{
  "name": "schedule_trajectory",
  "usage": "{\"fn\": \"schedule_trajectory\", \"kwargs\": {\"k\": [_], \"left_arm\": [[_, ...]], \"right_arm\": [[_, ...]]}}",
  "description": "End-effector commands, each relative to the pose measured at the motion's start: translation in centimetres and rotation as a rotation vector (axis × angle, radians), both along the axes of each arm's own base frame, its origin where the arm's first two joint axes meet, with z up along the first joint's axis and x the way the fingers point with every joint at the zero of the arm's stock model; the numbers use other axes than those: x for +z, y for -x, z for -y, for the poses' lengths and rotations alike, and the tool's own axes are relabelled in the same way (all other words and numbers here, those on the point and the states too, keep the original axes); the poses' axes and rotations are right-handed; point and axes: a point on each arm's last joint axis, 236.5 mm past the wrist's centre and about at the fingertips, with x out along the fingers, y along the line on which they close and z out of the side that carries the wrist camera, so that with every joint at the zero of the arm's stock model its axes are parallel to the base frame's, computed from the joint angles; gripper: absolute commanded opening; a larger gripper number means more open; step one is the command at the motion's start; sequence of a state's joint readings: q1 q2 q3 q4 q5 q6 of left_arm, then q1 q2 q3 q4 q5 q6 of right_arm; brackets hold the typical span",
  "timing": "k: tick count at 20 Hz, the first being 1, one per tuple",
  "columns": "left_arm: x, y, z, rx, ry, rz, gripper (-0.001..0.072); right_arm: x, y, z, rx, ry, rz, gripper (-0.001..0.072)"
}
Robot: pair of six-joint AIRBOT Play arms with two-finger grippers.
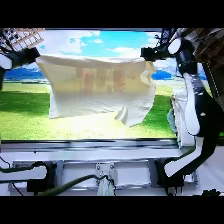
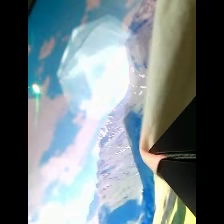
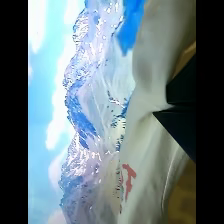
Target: Fold the clothes and pants, and hang the long-sleeved shirts on hangers.
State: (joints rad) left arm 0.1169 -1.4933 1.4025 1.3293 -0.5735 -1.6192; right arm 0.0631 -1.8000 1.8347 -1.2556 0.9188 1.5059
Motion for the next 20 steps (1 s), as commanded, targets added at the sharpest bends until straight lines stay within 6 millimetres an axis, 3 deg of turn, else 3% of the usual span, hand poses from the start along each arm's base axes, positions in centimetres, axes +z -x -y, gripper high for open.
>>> {"fn": "schedule_trajectory", "kwargs": {"k": [1, 4, 8, 15, 19, 20], "left_arm": [[-4.5, -1.2, 0.4, 0.008, 0.021, -0.055, -0.0001], [-5.0, -0.9, 0.4, 0.006, 0.024, -0.076, -0.0001], [-5.9, -0.5, -0.1, -0.004, -0.022, -0.106, -0.0001], [-12.1, 1.0, 2.0, -0.047, 0.011, -0.276, 0.0000], [-13.6, 1.3, 1.7, -0.043, 0.017, -0.312, 0.0001], [-13.8, 1.4, 1.8, -0.044, 0.018, -0.320, 0.0002]], "right_arm": [[-2.7, -2.7, 0.3, -0.030, -0.023, 0.048, 0.0021], [-2.8, -2.8, 1.6, -0.044, -0.015, 0.046, 0.0021], [-4.7, -0.8, 2.4, -0.024, 0.005, -0.061, 0.0022], [-9.0, 3.0, 2.3, 0.013, 0.032, -0.235, 0.0021], [-10.3, 4.4, 2.6, 0.028, 0.052, -0.300, 0.0023], [-10.4, 4.9, 2.5, 0.035, 0.050, -0.321, 0.0057]]}}
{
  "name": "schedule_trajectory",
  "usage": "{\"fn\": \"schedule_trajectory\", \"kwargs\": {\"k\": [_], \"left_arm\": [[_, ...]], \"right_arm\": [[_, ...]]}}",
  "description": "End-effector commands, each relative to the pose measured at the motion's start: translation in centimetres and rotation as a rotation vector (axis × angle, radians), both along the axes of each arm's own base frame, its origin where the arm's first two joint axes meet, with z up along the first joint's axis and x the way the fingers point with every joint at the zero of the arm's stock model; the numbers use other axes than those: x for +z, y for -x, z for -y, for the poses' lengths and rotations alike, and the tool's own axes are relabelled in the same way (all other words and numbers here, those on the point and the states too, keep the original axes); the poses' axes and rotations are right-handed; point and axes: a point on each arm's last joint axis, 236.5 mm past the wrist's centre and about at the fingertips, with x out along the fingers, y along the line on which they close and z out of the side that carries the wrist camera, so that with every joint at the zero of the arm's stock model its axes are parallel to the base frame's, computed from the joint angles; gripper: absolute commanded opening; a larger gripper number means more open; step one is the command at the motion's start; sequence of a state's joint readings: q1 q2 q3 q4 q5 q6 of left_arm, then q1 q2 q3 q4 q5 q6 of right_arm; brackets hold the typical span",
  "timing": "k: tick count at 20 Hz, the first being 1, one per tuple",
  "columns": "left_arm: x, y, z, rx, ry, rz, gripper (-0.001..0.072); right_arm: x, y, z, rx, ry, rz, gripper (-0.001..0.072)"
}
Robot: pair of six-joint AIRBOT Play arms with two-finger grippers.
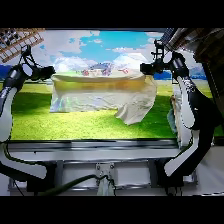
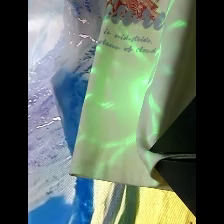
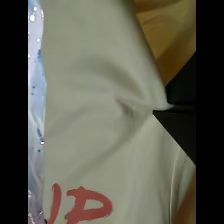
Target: Fold the clothes and pants, and hang the long-sleeved shirts on hangers.
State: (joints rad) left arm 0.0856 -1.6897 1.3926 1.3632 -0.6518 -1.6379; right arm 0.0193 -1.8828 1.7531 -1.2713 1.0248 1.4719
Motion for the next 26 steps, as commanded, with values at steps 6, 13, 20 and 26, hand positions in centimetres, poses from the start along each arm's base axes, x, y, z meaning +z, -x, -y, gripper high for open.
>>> {"fn": "schedule_trajectory", "kwargs": {"k": [6, 13, 20, 26], "left_arm": [[-1.0, 4.2, 0.1, -0.030, 0.024, -0.179, 0.0496], [10.3, 9.2, -5.6, 0.130, 0.003, -0.011, 0.0460], [7.2, 16.0, 4.9, 0.006, 0.278, 0.073, 0.0490], [3.8, 18.4, 6.2, 0.037, 0.345, 0.001, 0.0490]], "right_arm": [[0.1, 6.2, 1.1, -0.028, 0.039, -0.250, 0.0445], [5.6, 12.4, 7.4, -0.220, 0.083, -0.197, 0.0382], [-2.7, 21.7, 5.7, -0.424, -0.231, -0.290, 0.0384], [-5.6, 22.7, 2.6, -0.366, -0.287, -0.329, 0.0387]]}}
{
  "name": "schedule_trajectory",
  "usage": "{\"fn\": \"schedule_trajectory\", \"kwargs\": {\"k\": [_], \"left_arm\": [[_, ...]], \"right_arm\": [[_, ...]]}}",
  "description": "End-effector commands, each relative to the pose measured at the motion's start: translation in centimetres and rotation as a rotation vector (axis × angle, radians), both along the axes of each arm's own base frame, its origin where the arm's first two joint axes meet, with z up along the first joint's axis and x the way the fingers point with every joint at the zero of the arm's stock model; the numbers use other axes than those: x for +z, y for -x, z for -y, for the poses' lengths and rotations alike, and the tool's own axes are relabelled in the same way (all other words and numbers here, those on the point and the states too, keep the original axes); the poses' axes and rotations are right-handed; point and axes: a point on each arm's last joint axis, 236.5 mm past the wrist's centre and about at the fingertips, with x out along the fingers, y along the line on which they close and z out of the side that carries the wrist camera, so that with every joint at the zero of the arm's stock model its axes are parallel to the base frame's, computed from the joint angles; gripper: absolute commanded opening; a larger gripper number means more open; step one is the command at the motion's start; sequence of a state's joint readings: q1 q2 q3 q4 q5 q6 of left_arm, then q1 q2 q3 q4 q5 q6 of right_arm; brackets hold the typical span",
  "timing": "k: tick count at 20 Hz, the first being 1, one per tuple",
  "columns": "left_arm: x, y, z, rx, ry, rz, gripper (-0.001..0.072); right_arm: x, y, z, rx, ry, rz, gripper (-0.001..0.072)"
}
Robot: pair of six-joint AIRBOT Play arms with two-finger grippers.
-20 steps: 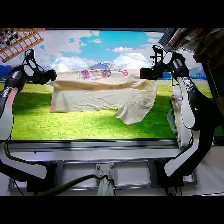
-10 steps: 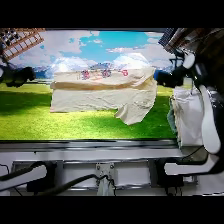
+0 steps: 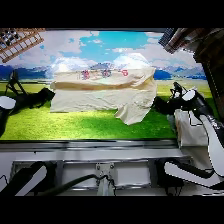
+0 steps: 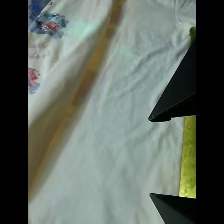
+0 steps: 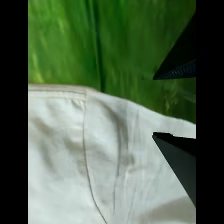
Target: Fold the clothes and pants, and hang the long-sleeved shirts on hangers.
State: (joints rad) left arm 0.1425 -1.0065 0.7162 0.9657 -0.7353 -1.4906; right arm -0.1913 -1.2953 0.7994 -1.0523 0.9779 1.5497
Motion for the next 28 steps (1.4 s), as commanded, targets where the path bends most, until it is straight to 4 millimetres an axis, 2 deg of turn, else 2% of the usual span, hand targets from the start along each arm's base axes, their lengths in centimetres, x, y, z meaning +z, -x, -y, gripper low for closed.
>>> {"fn": "schedule_trajectory", "kwargs": {"k": [1, 7, 9, 14, 19, 20, 22, 23, 25, 26, 27, 28], "left_arm": [[-0.8, 0.7, 0.7, 0.014, 0.037, -0.002, 0.0490], [-0.8, 0.7, 0.7, 0.013, 0.037, -0.003, 0.0490], [-0.8, 0.7, 0.7, 0.013, 0.037, -0.003, 0.0487], [-0.8, 0.8, 0.7, 0.010, 0.038, -0.007, 0.0487], [-0.9, 0.9, 0.8, 0.006, 0.041, -0.014, 0.0485], [-1.0, 1.0, 0.9, 0.004, 0.041, -0.018, 0.0485], [-1.3, 1.5, 0.9, -0.014, 0.027, -0.037, 0.0480], [-1.9, 2.0, 0.6, -0.035, -0.005, -0.057, 0.0435], [-3.0, 3.0, -0.5, -0.045, -0.071, -0.105, 0.0188], [-3.3, 3.2, -1.2, -0.021, -0.091, -0.125, 0.0132], [-3.7, 3.3, -1.9, 0.015, -0.102, -0.145, 0.0111], [-4.1, 3.5, -2.6, 0.039, -0.114, -0.164, 0.0126]], "right_arm": [[-1.4, 0.1, -1.0, -0.009, -0.025, 0.006, 0.0387], [-1.9, -1.0, -0.7, -0.043, -0.020, 0.032, 0.0383], [-1.7, -1.3, -0.9, -0.061, -0.036, 0.042, 0.0347], [-1.8, -1.3, -1.2, -0.063, -0.045, 0.038, 0.0347], [-3.0, -0.8, -4.4, 0.021, -0.041, 0.019, 0.0346], [-3.0, -1.0, -4.9, 0.031, -0.036, 0.030, 0.0317], [-3.0, -1.4, -5.1, 0.028, -0.034, 0.045, 0.0196], [-2.9, -1.4, -5.0, 0.028, -0.031, 0.047, 0.0133], [-2.9, -1.4, -4.8, 0.035, -0.022, 0.051, 0.0026], [-2.9, -1.4, -4.8, 0.036, -0.021, 0.050, 0.0025], [-2.9, -1.4, -4.8, 0.036, -0.020, 0.050, 0.0025], [-2.9, -1.4, -4.8, 0.038, -0.019, 0.051, 0.0025]]}}
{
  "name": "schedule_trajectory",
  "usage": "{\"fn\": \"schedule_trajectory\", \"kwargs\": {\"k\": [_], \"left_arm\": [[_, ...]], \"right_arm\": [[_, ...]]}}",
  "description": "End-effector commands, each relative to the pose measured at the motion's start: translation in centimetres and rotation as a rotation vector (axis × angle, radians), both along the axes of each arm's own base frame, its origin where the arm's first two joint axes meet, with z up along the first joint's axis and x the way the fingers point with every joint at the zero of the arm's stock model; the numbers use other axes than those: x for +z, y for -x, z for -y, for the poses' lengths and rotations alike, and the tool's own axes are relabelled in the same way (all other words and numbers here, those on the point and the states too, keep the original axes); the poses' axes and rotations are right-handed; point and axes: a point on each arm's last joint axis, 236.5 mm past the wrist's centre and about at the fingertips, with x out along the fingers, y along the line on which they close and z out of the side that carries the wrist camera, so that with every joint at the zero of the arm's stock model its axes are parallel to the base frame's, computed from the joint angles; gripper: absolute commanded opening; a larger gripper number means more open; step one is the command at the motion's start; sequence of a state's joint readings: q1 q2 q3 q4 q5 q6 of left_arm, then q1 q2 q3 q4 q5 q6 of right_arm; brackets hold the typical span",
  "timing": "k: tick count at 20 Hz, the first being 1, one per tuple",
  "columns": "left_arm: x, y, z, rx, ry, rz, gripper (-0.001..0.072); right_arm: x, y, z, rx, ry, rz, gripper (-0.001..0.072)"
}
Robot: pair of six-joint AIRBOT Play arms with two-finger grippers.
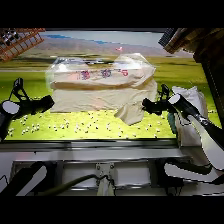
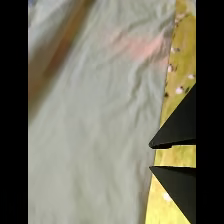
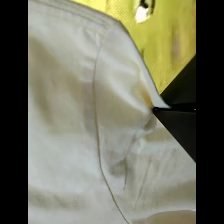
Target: Fold the clothes and pants, and hang the long-sleeved shirts on hangers.
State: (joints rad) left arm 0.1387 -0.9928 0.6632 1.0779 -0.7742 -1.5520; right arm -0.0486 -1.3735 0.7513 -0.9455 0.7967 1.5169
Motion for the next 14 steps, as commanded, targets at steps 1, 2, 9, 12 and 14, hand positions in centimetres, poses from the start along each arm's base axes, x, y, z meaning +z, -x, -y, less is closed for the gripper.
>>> {"fn": "schedule_trajectory", "kwargs": {"k": [1, 2, 9, 12, 14], "left_arm": [[-1.9, 1.0, -2.4, 0.062, -0.069, -0.085, 0.0207], [-2.7, 1.3, -2.8, 0.074, -0.063, -0.115, 0.0298], [-8.9, 3.4, -4.1, 0.121, -0.014, -0.334, 0.0430], [-9.6, 3.1, -4.4, 0.131, -0.017, -0.336, 0.0423], [-9.9, 2.6, -4.4, 0.140, -0.015, -0.321, 0.0417]], "right_arm": [[0.0, -0.1, 0.0, 0.007, 0.010, 0.007, 0.0025], [-0.1, -0.1, 0.1, 0.008, 0.012, 0.007, 0.0025], [-0.1, 0.1, 0.1, 0.026, 0.020, 0.008, 0.0025], [-0.1, 0.0, 0.2, 0.031, 0.025, 0.015, 0.0025], [-0.1, -0.2, 0.3, 0.027, 0.031, 0.022, 0.0025]]}}
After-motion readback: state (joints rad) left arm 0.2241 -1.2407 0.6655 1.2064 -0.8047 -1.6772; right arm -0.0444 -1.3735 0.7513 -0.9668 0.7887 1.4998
